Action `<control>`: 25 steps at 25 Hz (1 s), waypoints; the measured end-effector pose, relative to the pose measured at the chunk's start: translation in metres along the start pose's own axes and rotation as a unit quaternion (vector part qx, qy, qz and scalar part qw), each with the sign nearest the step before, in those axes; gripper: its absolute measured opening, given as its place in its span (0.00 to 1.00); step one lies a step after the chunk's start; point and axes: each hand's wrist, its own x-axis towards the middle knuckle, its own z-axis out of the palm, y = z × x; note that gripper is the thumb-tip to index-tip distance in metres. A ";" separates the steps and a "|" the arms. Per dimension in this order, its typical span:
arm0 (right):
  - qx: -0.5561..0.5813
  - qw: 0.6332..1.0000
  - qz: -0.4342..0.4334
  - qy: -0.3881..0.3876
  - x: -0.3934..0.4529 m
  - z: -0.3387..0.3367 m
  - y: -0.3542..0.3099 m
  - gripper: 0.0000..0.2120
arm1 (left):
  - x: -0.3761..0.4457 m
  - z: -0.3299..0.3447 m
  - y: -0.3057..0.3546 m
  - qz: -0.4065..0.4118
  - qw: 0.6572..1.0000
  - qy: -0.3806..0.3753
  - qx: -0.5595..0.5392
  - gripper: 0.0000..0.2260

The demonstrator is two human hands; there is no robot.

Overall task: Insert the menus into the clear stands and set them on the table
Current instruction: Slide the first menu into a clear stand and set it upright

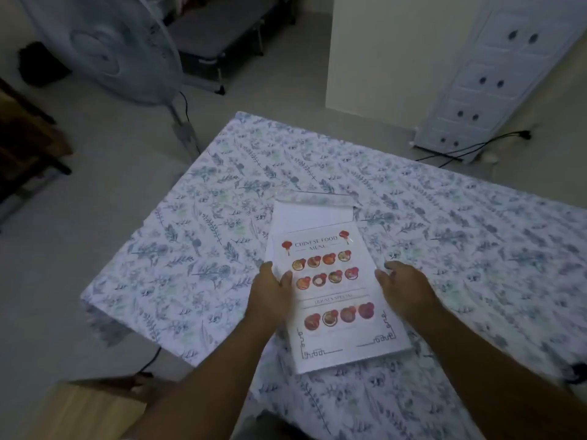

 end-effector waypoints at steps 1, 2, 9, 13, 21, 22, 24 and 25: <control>0.017 1.000 0.012 0.000 0.006 0.006 0.000 0.19 | 0.009 0.001 -0.006 -0.029 0.999 -0.012 -0.014 0.14; 0.030 0.999 0.027 0.008 0.011 0.012 0.001 0.16 | 0.016 0.001 -0.009 -0.057 0.998 -0.023 -0.017 0.11; 0.092 0.990 0.106 -0.010 0.018 0.028 0.005 0.11 | 0.038 -0.007 -0.026 -0.119 0.986 -0.083 -0.076 0.16; 0.137 0.983 0.119 -0.005 0.002 0.013 0.022 0.11 | 0.022 0.002 -0.013 -0.085 0.989 -0.097 -0.068 0.15; 0.230 0.945 0.132 0.193 -0.069 -0.066 0.118 0.06 | -0.036 0.067 0.080 0.097 0.981 -0.136 -0.095 0.09; 0.239 0.939 0.126 0.212 -0.075 -0.074 0.128 0.05 | -0.040 0.075 0.090 0.123 0.978 -0.137 -0.099 0.09; 0.258 0.926 0.111 0.251 -0.088 -0.086 0.148 0.06 | -0.047 0.091 0.104 0.174 0.969 -0.141 -0.101 0.09; 0.267 0.920 0.103 0.268 -0.093 -0.088 0.156 0.06 | -0.050 0.098 0.107 0.196 0.965 -0.140 -0.098 0.10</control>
